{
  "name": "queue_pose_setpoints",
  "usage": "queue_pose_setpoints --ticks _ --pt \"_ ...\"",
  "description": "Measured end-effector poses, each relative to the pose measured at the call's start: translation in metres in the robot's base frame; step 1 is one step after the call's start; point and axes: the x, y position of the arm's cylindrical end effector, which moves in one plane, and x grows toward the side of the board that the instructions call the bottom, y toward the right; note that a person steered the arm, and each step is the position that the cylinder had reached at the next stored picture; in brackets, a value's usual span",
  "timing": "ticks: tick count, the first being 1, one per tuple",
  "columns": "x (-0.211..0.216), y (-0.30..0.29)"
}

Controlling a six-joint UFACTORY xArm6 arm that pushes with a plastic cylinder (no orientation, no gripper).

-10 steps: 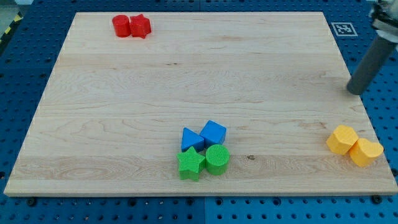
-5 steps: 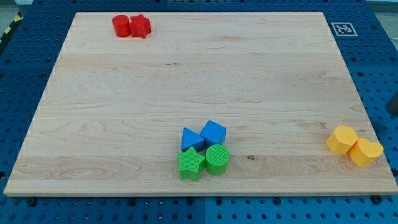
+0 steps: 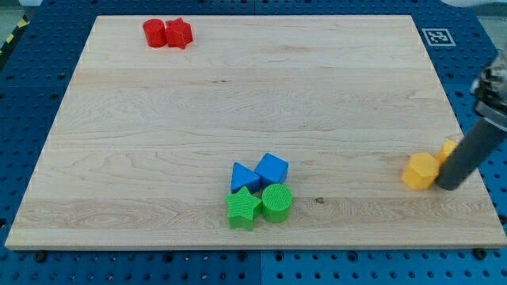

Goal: Move yellow hexagon towards center

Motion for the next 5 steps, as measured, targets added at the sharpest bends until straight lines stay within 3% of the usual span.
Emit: queue_pose_setpoints --ticks 2,5 --pt "-0.023 -0.055" --pt "-0.019 -0.079"
